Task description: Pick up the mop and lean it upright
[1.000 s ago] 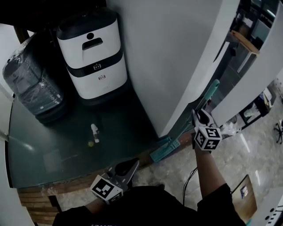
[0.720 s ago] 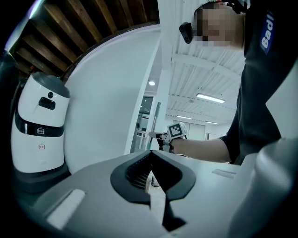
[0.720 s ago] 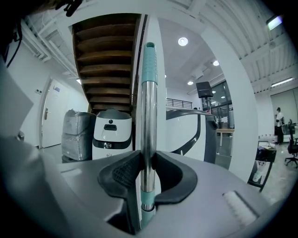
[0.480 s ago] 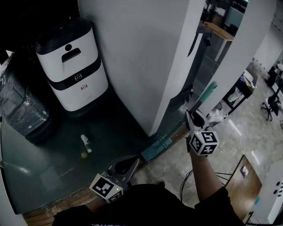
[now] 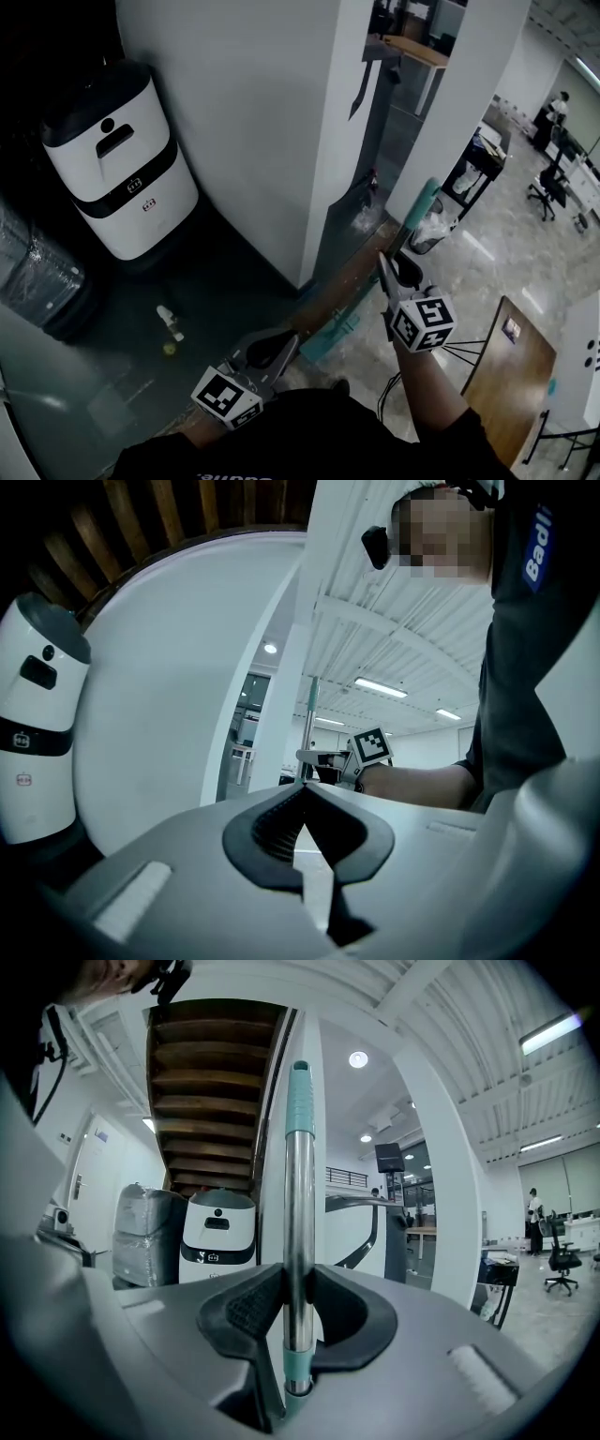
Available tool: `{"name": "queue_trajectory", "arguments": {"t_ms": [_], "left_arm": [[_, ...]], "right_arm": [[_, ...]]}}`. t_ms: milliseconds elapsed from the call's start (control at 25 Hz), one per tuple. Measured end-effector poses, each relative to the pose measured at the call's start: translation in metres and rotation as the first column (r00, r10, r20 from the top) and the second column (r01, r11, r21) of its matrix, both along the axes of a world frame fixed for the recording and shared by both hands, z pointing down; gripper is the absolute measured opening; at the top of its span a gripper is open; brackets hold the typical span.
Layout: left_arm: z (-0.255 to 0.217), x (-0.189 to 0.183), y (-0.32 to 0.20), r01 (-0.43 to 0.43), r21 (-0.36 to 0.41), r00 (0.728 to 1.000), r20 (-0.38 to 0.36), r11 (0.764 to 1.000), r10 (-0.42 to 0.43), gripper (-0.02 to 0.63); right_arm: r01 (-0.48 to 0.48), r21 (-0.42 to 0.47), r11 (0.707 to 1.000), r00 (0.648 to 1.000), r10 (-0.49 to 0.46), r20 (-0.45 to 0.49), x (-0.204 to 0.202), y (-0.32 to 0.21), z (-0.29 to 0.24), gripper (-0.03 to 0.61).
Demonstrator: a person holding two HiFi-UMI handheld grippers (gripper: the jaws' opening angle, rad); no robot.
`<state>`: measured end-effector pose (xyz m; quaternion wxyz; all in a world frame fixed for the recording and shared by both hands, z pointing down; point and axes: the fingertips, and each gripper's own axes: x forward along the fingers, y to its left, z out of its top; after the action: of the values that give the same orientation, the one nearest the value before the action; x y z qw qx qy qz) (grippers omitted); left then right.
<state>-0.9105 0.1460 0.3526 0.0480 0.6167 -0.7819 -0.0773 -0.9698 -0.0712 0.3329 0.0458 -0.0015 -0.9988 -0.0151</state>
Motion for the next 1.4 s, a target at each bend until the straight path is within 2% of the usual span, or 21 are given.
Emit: {"name": "queue_trajectory", "arguments": {"t_ms": [280, 480, 1160, 1400], "left_arm": [[0.002, 0.012, -0.022, -0.093, 0.001, 0.996, -0.003, 0.996, 0.093, 0.02], [0.003, 0.024, -0.034, -0.151, -0.022, 0.988, 0.027, 0.988, 0.152, 0.018], [-0.002, 0.036, -0.004, -0.206, 0.009, 0.978, 0.038, 0.978, 0.206, 0.02], [0.0, 0.043, 0.003, -0.239, 0.023, 0.971, 0.009, 0.971, 0.239, 0.02]], "right_arm": [[-0.052, -0.018, 0.998, 0.998, 0.053, 0.021, 0.047, 0.0, -0.008, 0.103], [-0.085, -0.034, 0.996, 0.996, 0.086, 0.028, 0.068, -0.002, -0.01, 0.103], [-0.163, -0.024, 0.986, 0.985, 0.164, 0.057, 0.115, 0.038, -0.02, 0.101], [-0.188, -0.026, 0.982, 0.98, 0.19, 0.06, 0.136, 0.06, -0.033, 0.101]]}}
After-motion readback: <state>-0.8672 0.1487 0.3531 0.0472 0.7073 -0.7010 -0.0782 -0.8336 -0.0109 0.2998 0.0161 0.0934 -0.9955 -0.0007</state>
